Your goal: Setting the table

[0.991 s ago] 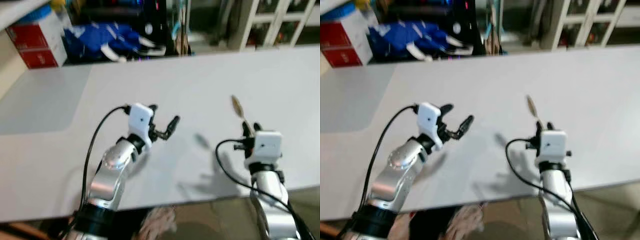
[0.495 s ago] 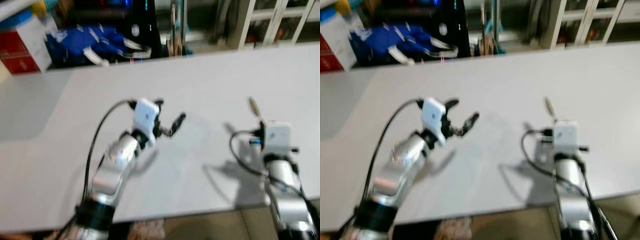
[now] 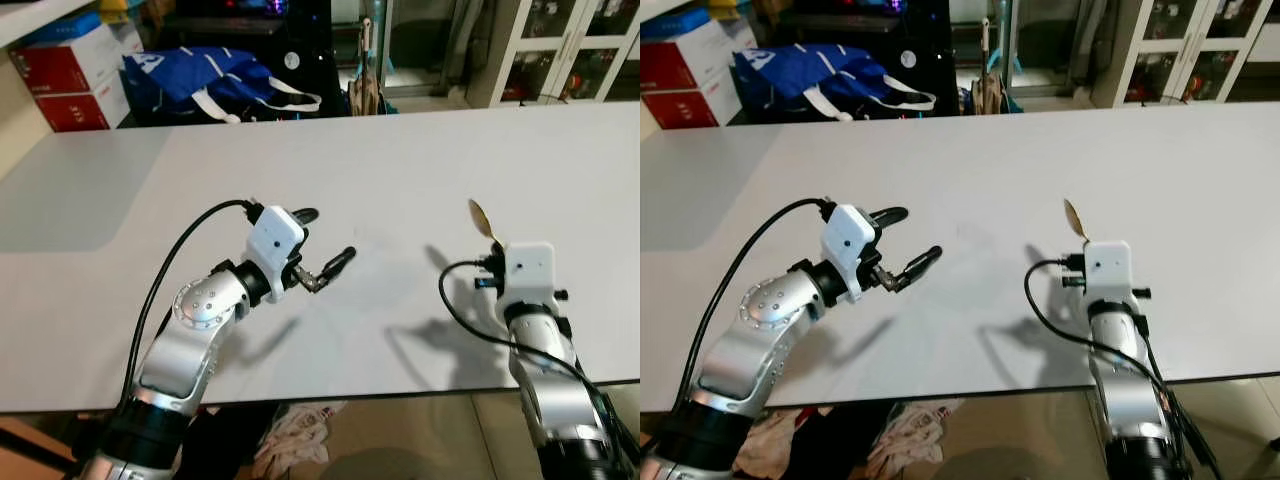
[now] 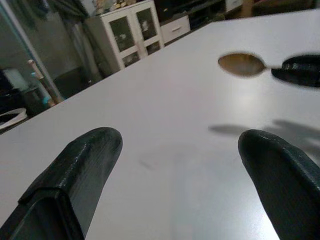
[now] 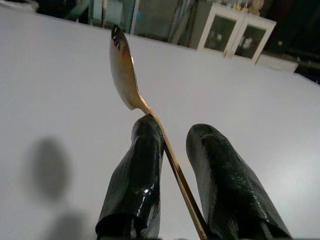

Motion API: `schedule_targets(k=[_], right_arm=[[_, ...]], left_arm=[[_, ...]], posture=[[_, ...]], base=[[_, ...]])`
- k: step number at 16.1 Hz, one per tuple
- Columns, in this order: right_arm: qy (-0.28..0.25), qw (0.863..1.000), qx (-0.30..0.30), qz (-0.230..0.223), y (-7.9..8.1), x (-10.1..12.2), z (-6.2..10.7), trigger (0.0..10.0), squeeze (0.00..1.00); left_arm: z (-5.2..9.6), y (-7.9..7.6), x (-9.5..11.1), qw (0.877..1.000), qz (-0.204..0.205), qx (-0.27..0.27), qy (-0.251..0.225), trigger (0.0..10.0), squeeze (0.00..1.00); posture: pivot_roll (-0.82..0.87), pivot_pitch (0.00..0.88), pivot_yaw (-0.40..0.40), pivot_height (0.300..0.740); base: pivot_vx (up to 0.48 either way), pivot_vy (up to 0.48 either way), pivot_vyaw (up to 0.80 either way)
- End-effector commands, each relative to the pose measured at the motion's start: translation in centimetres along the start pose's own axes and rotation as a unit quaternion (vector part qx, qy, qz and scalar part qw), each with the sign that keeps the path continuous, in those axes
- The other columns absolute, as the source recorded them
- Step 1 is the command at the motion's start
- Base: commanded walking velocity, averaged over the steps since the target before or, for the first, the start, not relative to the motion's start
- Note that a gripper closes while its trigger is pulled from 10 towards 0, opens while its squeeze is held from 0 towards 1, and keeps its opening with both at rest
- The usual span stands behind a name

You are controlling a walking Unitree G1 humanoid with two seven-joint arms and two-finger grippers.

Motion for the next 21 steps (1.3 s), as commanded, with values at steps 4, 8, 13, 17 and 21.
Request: schedule_targets(k=[4, 8, 13, 17, 21], right_arm=[[-0.022, 1.0, -0.014, -0.008, -0.7, 1.4, -1.1, 10.0, 0.0], [-0.025, 1.0, -0.011, -0.013, -0.4, 1.4, -1.2, 10.0, 0.0], [-0.037, 0.999, 0.022, -0.009, 0.5, 1.6, -1.2, 10.0, 0.0], [-0.032, 0.994, 0.09, 0.055, 1.4, 0.7, -1.1, 10.0, 0.0], [-0.011, 0.976, 0.127, 0.177, -0.2, -1.4, -1.3, 10.0, 0.0]], left_arm=[[-1.2, -0.7, -0.2, 1.0, 0.008, 0.017, -0.008, 10.0, 0.0], [-1.2, 0.1, 0.2, 0.997, 0.027, 0.058, -0.034, 10.0, 0.0], [-2.0, -0.3, 0.3, 0.998, 0.001, 0.048, -0.037, 10.0, 0.0], [-2.0, -0.4, 0.2, 0.998, 0.011, 0.05, -0.041, 10.0, 0.0], [-2.0, -0.6, 1.3, 0.997, 0.024, 0.046, -0.059, 10.0, 0.0]], posture=[[0.02, 0.0, 0.062, 0.74], [0.02, 0.0, 0.057, 0.709], [0.02, 0.0, 0.052, 0.701], [0.01, 0.0, 0.047, 0.701], [0.0, 0.0, 0.021, 0.701]], base=[[0.0, 0.0, 0.0], [0.0, 0.0, 0.0], [0.0, 0.0, 0.0], [0.0, 0.0, 0.0], [0.0, 0.0, 0.0]])
Point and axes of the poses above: a point about 5 cm out from each wrist's last joint towards the gripper, its own z axis pointing back from the gripper into the wrist, its own x axis along the axis of the wrist's last joint, y = z × x, the point moved 5 cm from there along -z, pointing out of the wrist towards the gripper, and after that the axes turned 12 degrees about z, right-handed, at the moved point
